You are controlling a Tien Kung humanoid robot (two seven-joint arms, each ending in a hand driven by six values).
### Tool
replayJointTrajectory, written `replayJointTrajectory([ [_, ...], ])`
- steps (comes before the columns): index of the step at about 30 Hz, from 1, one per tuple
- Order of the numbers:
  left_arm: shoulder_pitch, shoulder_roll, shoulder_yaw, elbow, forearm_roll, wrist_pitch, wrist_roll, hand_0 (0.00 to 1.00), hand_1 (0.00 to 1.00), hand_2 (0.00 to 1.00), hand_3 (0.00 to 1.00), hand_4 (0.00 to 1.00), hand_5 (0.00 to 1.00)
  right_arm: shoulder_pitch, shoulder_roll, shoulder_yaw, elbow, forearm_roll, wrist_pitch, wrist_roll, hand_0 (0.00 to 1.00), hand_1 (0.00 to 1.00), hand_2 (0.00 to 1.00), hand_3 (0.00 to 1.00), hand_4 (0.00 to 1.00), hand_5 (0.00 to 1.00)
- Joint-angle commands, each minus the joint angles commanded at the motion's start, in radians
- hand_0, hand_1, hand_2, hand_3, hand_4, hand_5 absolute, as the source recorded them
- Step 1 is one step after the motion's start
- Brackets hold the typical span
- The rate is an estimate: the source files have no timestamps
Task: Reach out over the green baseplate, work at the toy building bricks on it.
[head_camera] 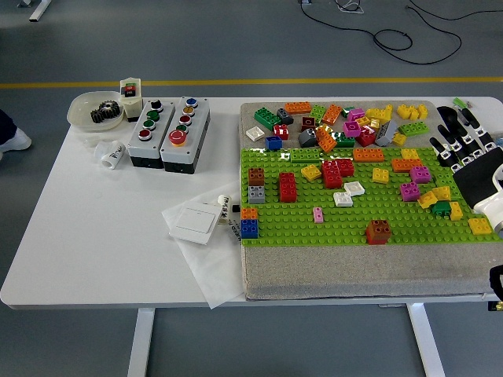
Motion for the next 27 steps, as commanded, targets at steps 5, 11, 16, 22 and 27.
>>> replayJointTrajectory([
  [5,0.001,0.001,0.001,0.0,0.001,-0.001,0.0,0.764,0.815,0.857,0.771,0.791,0.696,-0.007,0.001,0.001,-0.002,-0.007,-0.001,0.0,0.894,0.824,0.853,0.859,0.998,0.998],
  [11,0.002,0.001,-0.011,0.0,0.015,-0.004,0.001,0.765,0.814,0.858,0.771,0.791,0.695,-0.018,0.003,0.011,0.001,-0.035,-0.003,-0.008,0.895,0.828,0.87,0.888,0.998,0.998],
  [16,0.004,0.0,-0.014,0.0,0.02,-0.005,0.003,0.765,0.812,0.858,0.769,0.789,0.695,-0.025,0.003,0.012,-0.002,-0.033,0.041,-0.023,0.808,0.764,0.82,0.83,0.998,0.998],
  [22,0.007,-0.001,-0.015,0.0,0.021,-0.005,0.005,0.764,0.814,0.858,0.77,0.789,0.695,-0.028,0.002,0.012,0.001,-0.027,0.048,-0.024,0.804,0.762,0.814,0.823,0.998,0.998],
  [27,0.011,-0.001,-0.013,0.0,0.02,-0.004,0.007,0.766,0.813,0.858,0.768,0.789,0.695,-0.027,0.002,0.014,0.008,-0.029,0.041,-0.021,0.808,0.758,0.809,0.821,0.998,0.998],
])
